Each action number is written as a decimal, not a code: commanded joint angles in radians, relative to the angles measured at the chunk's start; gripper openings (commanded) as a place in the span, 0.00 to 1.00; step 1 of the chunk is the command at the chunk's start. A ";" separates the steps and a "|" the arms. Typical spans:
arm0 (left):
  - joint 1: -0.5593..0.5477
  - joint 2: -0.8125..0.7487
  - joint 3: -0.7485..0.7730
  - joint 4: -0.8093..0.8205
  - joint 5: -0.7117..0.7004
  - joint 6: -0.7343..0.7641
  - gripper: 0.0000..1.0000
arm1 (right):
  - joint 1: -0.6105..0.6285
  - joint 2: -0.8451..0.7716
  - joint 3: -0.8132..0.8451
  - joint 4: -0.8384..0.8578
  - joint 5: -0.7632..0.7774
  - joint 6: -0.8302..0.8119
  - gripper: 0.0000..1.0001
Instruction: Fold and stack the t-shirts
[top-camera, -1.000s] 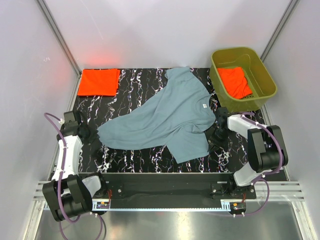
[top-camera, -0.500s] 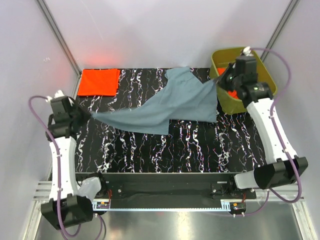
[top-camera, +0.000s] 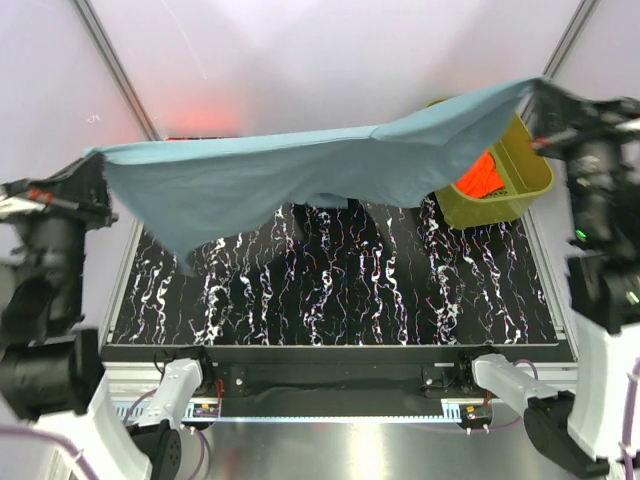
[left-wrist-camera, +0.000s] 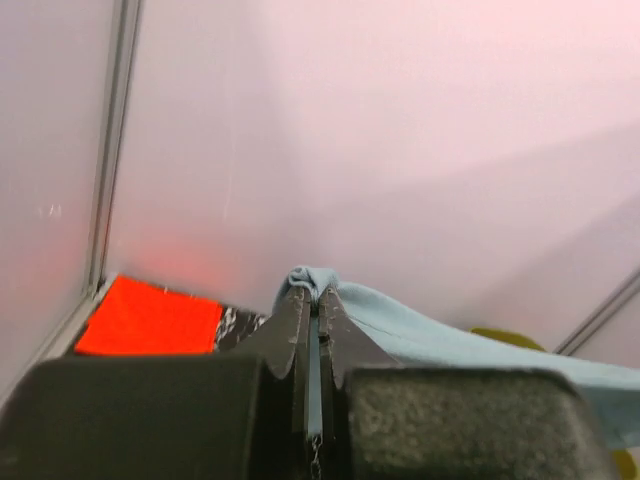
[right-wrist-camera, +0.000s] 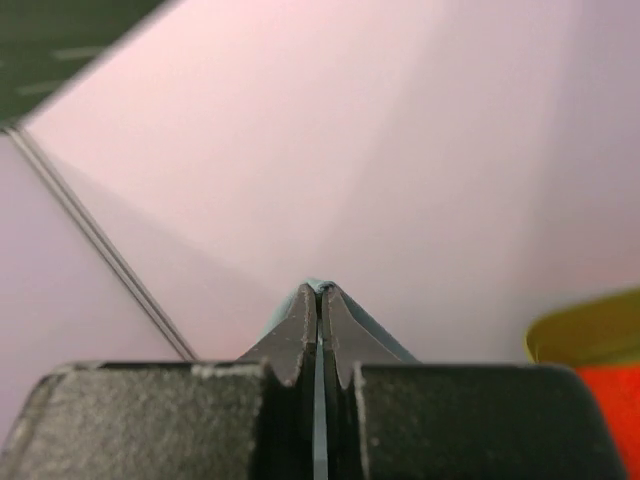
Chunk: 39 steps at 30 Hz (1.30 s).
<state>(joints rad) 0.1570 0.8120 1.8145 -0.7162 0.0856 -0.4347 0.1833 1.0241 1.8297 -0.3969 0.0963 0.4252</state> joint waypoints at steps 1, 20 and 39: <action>-0.056 0.006 0.113 -0.009 -0.073 0.080 0.00 | 0.005 -0.041 0.118 0.136 0.025 -0.080 0.00; -0.188 0.225 -0.062 -0.031 -0.492 0.269 0.00 | 0.005 0.495 0.411 0.107 -0.050 -0.091 0.00; -0.011 0.815 -0.597 0.413 -0.356 0.226 0.00 | 0.031 0.964 0.108 0.268 -0.171 -0.062 0.00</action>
<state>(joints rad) 0.1345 1.5692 1.1503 -0.4007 -0.2943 -0.2157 0.2050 2.0109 1.9266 -0.2558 -0.0662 0.3649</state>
